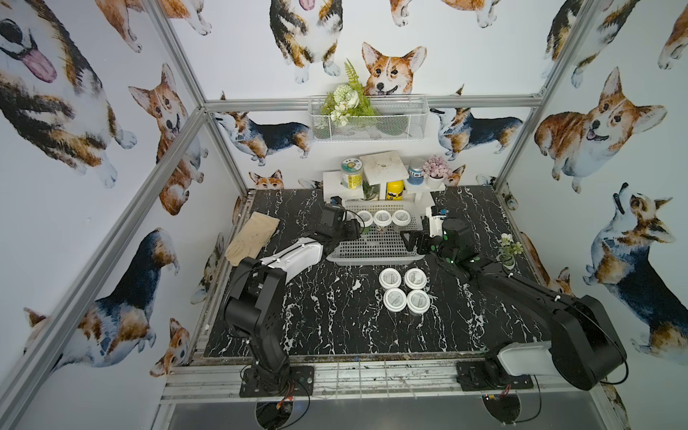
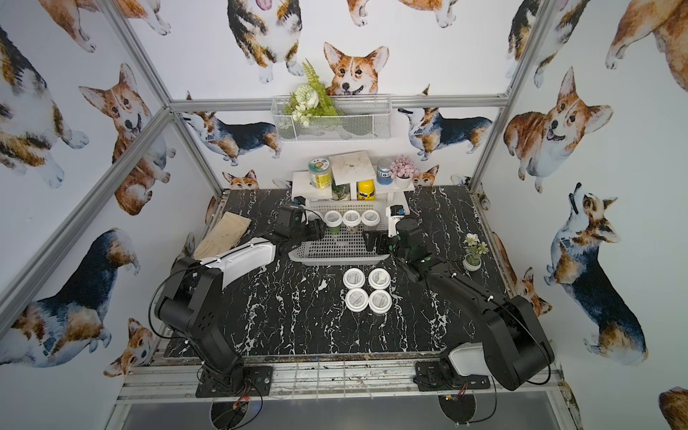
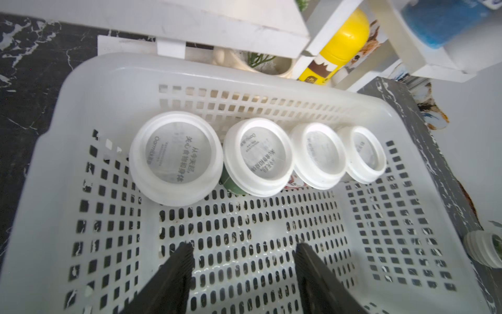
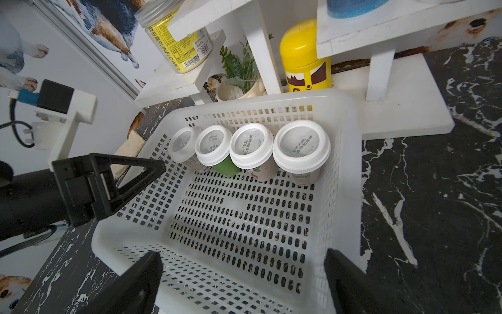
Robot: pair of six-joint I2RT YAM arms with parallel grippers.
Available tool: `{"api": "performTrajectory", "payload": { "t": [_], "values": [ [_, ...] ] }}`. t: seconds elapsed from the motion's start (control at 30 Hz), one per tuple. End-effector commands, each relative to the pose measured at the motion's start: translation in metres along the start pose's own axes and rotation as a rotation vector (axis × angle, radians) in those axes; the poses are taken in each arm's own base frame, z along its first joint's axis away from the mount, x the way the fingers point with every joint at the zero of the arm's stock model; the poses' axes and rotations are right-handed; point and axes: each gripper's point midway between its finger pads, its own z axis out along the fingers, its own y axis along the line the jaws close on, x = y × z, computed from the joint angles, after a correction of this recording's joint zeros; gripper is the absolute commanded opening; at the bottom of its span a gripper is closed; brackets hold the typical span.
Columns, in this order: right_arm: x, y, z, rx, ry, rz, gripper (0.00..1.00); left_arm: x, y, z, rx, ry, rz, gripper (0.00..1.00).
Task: Put the yogurt in the basket
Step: Adjust the yogurt in the basket, then pick up the yogurt from the center of the board.
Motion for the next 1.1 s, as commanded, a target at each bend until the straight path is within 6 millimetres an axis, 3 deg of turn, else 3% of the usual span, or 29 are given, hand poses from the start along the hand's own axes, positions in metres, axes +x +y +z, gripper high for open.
{"api": "performTrajectory", "payload": {
  "t": [0.0, 0.23, 0.27, 0.37, 0.67, 0.9, 1.07],
  "values": [
    [-0.006, 0.003, -0.003, -0.007, -0.02, -0.007, 0.99, -0.024, -0.019, -0.026, 0.066, -0.158, 0.038, 0.65],
    [-0.002, 0.008, -0.012, 0.009, -0.015, -0.041, 0.98, -0.026, -0.02, -0.089, 0.089, -0.354, 0.042, 0.66],
    [0.0, 0.013, -0.016, 0.014, -0.017, -0.06, 0.98, -0.017, -0.013, -0.096, 0.077, -0.364, 0.039, 0.66],
    [0.009, 0.029, -0.029, 0.031, -0.019, -0.123, 0.97, -0.013, -0.004, -0.115, 0.061, -0.41, 0.012, 0.69],
    [0.038, 0.057, -0.079, 0.043, -0.018, -0.171, 0.92, -0.007, -0.001, -0.123, 0.062, -0.414, 0.004, 0.75],
    [0.054, 0.059, -0.104, 0.045, -0.009, -0.116, 0.86, -0.006, -0.005, -0.129, 0.085, -0.416, 0.015, 0.72],
    [0.051, 0.047, -0.112, 0.088, -0.048, -0.065, 0.83, 0.007, -0.036, -0.134, 0.109, -0.337, 0.115, 0.69]
  ]
}}
